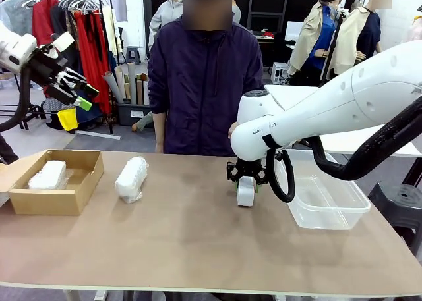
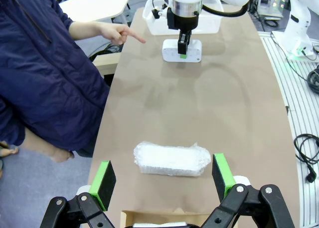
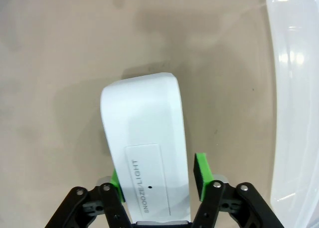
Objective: Separate and place wrapped and unwrapped clocks.
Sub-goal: Pick up the Digital clock indicated by the person.
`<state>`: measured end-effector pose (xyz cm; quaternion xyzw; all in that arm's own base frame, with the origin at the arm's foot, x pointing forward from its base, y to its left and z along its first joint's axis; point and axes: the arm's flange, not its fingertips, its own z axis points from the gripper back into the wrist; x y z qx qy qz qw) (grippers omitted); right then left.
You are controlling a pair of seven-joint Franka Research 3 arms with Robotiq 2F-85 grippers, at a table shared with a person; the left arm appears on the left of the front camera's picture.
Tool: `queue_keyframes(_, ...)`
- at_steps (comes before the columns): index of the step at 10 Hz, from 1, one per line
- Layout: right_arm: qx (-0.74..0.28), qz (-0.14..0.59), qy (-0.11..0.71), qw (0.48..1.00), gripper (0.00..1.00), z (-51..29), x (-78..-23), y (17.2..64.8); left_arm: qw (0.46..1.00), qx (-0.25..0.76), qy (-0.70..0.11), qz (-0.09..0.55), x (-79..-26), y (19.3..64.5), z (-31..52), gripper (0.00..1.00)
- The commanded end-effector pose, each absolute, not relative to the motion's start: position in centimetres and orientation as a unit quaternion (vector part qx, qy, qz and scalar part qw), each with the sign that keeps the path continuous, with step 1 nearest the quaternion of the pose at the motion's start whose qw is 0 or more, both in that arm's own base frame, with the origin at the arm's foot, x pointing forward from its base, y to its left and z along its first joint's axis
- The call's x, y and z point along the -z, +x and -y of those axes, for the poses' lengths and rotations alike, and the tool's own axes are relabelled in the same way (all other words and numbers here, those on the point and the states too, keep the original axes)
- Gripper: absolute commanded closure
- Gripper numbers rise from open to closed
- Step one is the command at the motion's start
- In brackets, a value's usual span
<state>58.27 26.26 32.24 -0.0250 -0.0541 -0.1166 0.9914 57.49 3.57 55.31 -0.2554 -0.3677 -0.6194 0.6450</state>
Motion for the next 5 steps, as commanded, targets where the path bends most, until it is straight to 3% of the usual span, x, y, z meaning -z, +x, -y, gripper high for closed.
queue_keyframes(1,0.112,0.053,-0.02,0.992,1.0,-26.3,-32.8,58.5,0.64,0.624,-0.255,0.37,-55.2,57.0,-3.5,0.0)
queue_keyframes(5,0.098,0.06,-0.014,0.993,1.0,-26.2,-34.1,57.7,0.64,0.624,-0.255,0.37,-55.2,57.0,-3.5,0.0)
